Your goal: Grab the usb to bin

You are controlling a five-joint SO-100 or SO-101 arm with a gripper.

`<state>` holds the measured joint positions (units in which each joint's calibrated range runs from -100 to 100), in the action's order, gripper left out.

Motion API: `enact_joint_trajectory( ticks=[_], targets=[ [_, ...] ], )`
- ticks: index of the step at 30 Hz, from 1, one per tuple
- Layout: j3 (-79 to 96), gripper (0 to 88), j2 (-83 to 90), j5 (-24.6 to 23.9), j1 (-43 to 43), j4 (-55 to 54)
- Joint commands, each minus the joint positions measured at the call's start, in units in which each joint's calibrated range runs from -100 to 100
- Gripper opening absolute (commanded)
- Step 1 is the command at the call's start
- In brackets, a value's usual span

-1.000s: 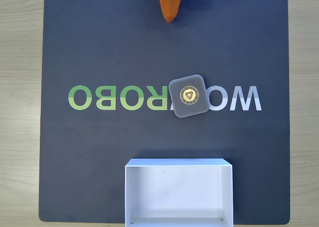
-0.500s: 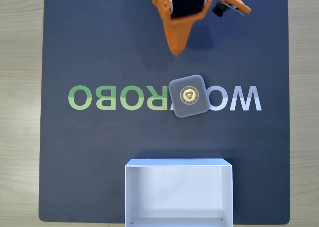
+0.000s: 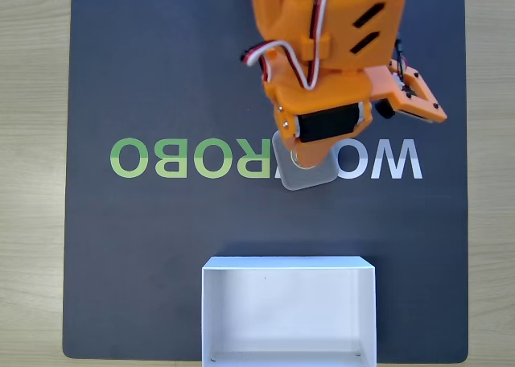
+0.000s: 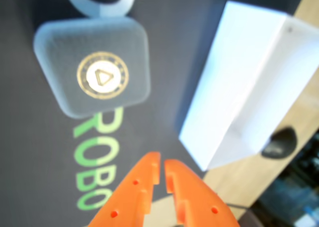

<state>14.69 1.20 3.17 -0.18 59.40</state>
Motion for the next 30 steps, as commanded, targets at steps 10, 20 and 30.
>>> enact_joint_trajectory(
  ticks=[10, 20, 30],
  targets=[
    [-13.4, 6.0, -0.2, -2.6, 5.8, 22.0],
    [-10.1, 34.9, -0.5, -2.4, 1.5, 22.6],
    [-6.1, 41.5, -6.8, -2.5, 0.0, 22.1]
  ],
)
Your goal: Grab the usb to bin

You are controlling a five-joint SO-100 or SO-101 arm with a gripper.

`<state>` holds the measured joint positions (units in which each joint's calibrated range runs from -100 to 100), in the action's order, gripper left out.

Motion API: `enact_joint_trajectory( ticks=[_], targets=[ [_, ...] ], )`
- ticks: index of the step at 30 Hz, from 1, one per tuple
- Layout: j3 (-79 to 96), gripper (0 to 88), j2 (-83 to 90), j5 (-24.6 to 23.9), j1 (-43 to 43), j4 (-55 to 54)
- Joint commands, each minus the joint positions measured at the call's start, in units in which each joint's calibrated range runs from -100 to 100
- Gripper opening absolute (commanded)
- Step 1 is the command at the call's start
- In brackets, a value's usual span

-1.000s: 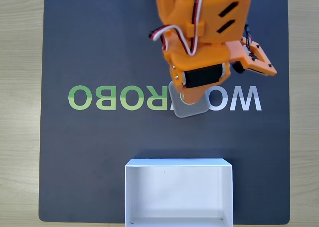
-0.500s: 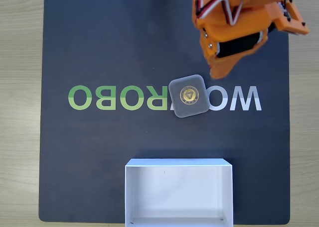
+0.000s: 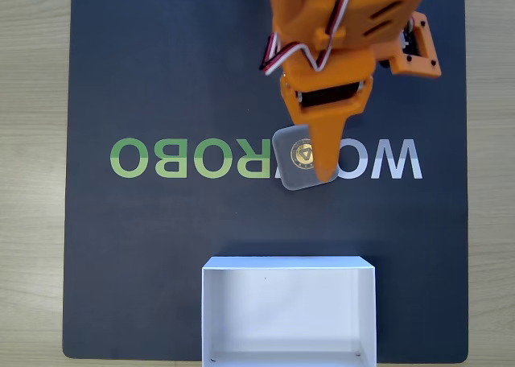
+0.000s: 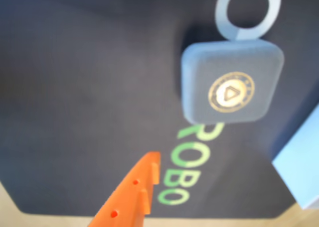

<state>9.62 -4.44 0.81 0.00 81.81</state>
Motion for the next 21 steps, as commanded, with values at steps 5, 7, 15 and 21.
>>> enact_joint_trajectory(
  ticks=[5, 7, 15, 21],
  targets=[
    [-2.8, 41.5, -7.0, -0.2, -0.2, -3.2],
    [-4.0, 41.5, -9.4, -0.3, -0.3, -3.4],
    [-8.7, 41.5, -16.5, 0.0, -0.2, -3.4],
    [-9.1, 41.5, -19.3, 0.1, -0.2, -3.4]
  ],
)
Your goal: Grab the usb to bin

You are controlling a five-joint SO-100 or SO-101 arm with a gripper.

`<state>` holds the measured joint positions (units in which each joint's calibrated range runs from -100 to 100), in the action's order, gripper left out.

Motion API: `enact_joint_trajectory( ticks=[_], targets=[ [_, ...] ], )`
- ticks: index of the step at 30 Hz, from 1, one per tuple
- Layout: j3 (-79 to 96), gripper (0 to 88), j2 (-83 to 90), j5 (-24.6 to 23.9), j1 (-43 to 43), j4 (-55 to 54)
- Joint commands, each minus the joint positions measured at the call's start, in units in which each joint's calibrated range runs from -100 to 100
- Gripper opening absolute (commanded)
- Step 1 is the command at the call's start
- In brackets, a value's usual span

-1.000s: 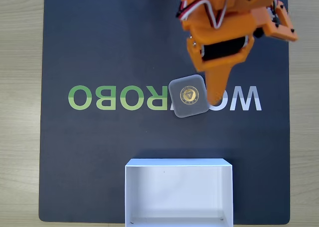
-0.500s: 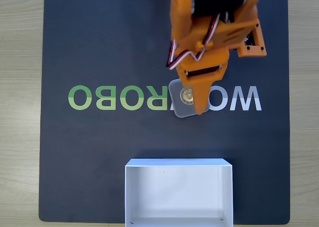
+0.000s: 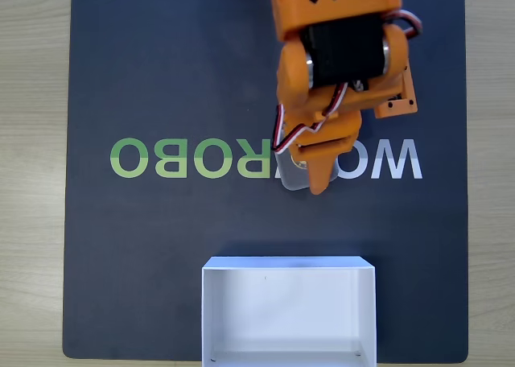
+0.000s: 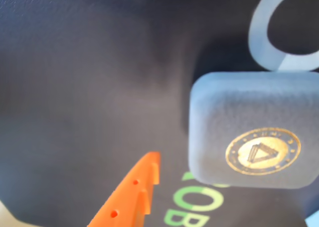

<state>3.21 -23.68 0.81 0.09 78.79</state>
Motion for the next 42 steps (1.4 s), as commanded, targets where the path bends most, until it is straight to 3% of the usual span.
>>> enact_joint_trajectory(
  ticks=[1, 31, 34, 38, 42],
  targets=[
    [-2.7, 41.5, -0.5, 0.1, -0.3, -0.4],
    [-11.8, 40.2, -14.3, 0.1, -0.3, -2.0],
    [-11.9, 30.1, -14.3, 0.0, -0.3, -2.0],
    [-11.9, 1.0, -14.2, -0.1, -0.3, -2.0],
    [-10.9, 3.0, -12.6, -0.2, -0.5, -1.9]
  ],
)
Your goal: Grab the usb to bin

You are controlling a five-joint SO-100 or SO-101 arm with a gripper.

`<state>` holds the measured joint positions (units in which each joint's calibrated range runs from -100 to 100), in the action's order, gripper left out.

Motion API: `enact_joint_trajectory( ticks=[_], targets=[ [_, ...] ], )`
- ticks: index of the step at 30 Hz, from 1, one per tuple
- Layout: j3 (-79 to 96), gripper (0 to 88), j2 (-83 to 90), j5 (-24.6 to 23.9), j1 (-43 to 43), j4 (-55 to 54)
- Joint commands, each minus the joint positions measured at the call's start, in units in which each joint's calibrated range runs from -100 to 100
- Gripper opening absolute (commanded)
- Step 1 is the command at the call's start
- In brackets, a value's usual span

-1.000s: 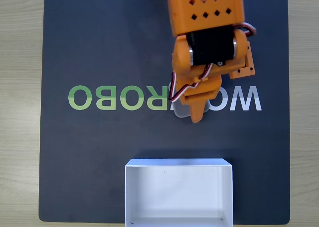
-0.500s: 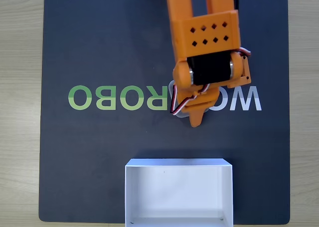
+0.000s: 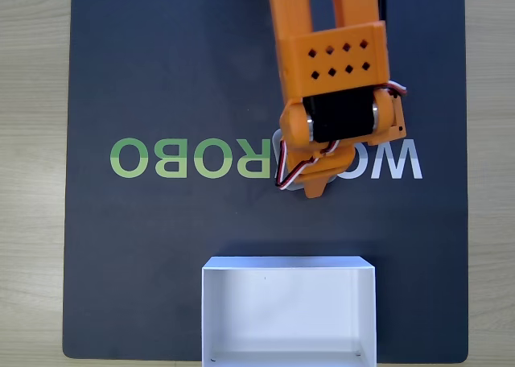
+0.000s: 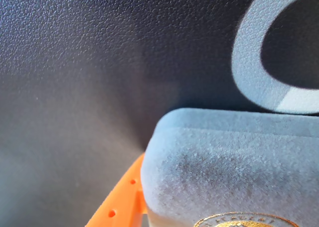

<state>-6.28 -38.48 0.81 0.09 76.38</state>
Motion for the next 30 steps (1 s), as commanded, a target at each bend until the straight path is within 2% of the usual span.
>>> enact_joint_trajectory(
  ticks=[1, 8, 20, 26, 30],
  targets=[
    [-1.4, 2.2, 3.5, -0.2, -0.6, 0.7],
    [-2.5, 1.0, 21.7, -0.3, -1.2, 3.2],
    [-1.4, 1.0, 52.3, -0.3, -7.6, 2.8],
    [-2.4, 1.0, 54.1, -0.4, -8.4, 1.7],
    [-2.9, 1.0, 47.2, -0.4, -8.1, -7.2]
  ],
)
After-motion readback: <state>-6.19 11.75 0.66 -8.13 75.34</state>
